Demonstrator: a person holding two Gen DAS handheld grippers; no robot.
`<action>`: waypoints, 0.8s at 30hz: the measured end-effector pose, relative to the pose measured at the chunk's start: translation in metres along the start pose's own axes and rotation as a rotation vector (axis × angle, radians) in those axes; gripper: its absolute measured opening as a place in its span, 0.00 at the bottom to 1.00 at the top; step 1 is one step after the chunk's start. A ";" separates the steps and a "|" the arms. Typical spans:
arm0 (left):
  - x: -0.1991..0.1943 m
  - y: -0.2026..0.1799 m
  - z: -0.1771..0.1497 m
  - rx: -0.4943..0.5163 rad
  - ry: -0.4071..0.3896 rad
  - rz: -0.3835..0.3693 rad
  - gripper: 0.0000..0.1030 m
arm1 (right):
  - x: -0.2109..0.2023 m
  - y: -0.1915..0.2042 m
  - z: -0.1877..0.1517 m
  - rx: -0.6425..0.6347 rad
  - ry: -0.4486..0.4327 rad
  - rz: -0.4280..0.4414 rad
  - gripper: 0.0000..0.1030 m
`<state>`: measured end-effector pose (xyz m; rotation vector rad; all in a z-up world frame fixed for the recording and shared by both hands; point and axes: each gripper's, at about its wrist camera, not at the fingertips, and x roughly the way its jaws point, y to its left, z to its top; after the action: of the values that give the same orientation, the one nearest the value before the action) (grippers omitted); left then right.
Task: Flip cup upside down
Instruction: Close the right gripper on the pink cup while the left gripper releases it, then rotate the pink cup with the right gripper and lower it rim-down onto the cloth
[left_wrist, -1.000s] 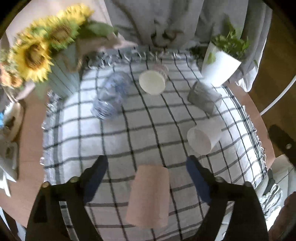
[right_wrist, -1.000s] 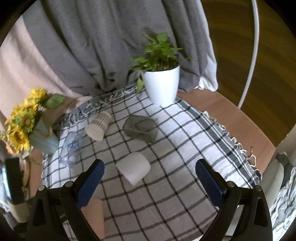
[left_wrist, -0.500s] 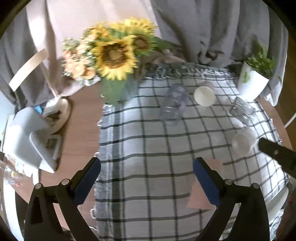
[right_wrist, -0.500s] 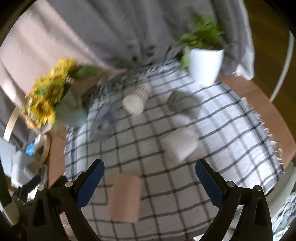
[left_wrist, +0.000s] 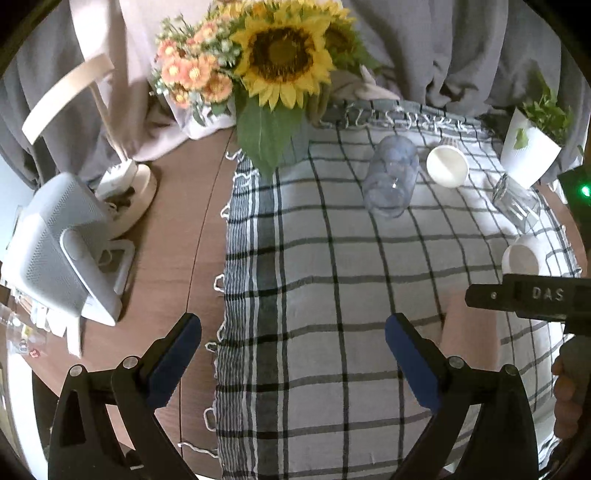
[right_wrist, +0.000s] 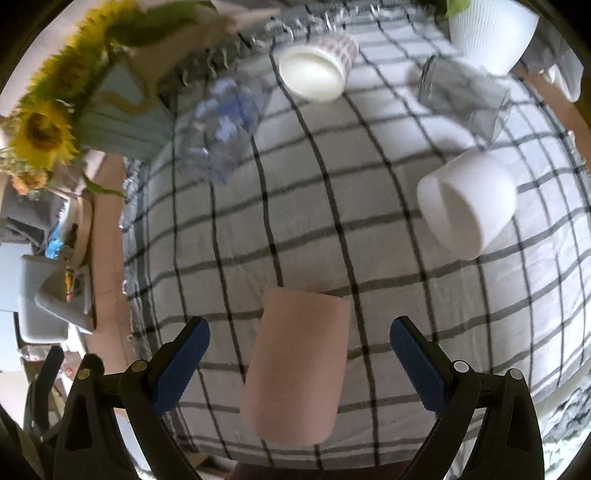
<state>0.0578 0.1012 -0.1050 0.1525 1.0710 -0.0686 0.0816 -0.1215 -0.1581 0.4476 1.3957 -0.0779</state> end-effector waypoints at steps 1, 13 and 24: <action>0.004 0.000 0.000 0.004 0.009 0.002 0.99 | 0.005 0.000 0.002 0.003 0.013 -0.007 0.96; 0.021 0.004 0.001 -0.005 0.038 0.015 0.99 | 0.049 0.004 0.005 0.023 0.130 -0.022 0.64; 0.008 -0.004 0.009 -0.031 -0.005 0.003 0.99 | -0.008 0.011 -0.005 -0.088 -0.073 -0.040 0.63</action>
<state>0.0684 0.0957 -0.1082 0.1257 1.0667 -0.0491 0.0785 -0.1114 -0.1481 0.3405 1.3309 -0.0645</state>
